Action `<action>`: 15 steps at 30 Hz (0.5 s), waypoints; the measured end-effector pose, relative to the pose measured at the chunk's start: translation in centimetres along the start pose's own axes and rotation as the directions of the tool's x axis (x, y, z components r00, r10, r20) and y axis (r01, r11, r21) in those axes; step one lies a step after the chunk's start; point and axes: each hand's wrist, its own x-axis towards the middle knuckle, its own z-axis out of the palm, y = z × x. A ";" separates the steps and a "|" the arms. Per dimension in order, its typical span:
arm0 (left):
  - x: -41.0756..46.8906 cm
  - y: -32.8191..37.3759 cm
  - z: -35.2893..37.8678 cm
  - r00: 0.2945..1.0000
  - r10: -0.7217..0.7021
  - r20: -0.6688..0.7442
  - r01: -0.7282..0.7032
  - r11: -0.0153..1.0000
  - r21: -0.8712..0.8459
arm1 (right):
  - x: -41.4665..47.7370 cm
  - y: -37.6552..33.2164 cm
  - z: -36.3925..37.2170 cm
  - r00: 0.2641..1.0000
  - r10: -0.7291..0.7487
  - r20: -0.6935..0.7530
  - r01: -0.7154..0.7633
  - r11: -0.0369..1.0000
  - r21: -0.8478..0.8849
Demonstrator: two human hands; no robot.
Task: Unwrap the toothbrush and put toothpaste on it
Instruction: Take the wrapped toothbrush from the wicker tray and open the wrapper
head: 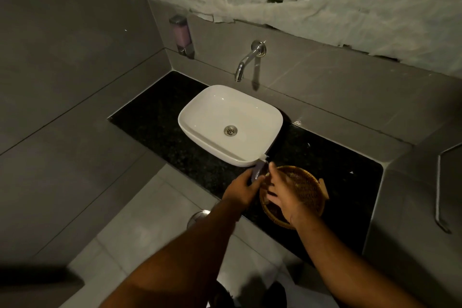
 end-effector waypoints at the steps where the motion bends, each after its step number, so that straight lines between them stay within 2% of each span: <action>1: -0.1 -0.1 -0.1 0.998 0.025 0.057 -0.035 0.984 0.175 | 0.3 -0.5 -0.3 0.998 0.059 0.014 -0.059 0.998 0.030; 3: -0.3 0.1 -0.2 0.990 0.062 0.127 -0.113 0.885 0.451 | 0.8 -1.1 -1.0 0.991 0.130 0.037 -0.131 0.991 0.028; 5: -0.6 0.5 -0.1 0.981 0.113 0.156 -0.186 0.763 0.620 | 1.0 -1.1 -1.3 0.986 0.166 0.024 -0.165 0.985 -0.045; 7: -0.7 1.2 0.1 0.970 0.144 0.195 -0.243 0.607 0.757 | 1.0 -0.4 -1.1 0.980 0.200 -0.013 -0.200 0.979 -0.047; 11: -0.7 3.9 0.6 0.946 0.073 0.315 -0.321 0.310 0.895 | 0.9 1.5 -0.7 0.956 0.292 -0.022 -0.291 0.955 0.055; 15: -1.3 6.4 1.0 0.936 -0.054 0.349 -0.341 0.116 0.933 | 0.2 2.8 -1.8 0.921 0.387 0.039 -0.389 0.916 0.098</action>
